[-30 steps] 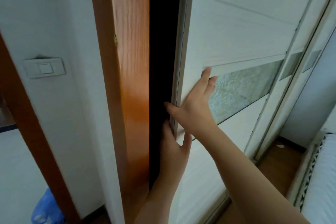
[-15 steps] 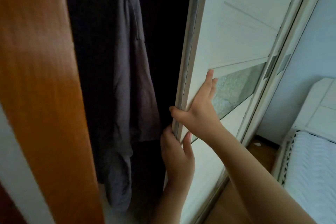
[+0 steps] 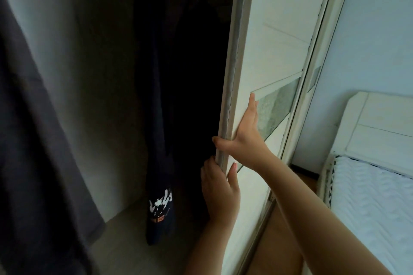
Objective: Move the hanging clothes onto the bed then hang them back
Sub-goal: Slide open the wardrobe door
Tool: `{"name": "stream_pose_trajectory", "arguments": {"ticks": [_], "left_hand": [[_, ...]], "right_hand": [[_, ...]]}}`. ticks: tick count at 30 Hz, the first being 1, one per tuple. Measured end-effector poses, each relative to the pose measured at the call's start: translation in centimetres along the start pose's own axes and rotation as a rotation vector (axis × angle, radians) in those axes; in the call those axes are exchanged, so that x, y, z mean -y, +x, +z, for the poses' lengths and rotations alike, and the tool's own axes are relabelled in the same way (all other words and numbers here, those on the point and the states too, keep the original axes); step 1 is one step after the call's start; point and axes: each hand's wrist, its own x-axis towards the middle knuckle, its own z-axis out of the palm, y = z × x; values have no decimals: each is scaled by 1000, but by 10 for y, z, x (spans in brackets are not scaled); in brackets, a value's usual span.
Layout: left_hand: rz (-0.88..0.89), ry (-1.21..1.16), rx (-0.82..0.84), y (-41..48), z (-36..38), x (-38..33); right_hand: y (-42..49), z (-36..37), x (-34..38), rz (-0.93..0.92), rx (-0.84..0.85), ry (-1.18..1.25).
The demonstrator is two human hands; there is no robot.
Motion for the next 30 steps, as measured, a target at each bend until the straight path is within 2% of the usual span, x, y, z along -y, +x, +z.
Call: {"name": "stream_pose_trajectory", "arguments": {"ticks": [7, 23, 30], "left_hand": [[63, 132, 70, 32, 65, -5], [8, 26, 94, 82, 206, -14], [1, 41, 174, 99, 250, -15]], "right_hand": [[50, -37, -55, 27, 5, -10], [144, -105, -161, 49, -33, -5], [172, -124, -192, 42, -38, -14]]}}
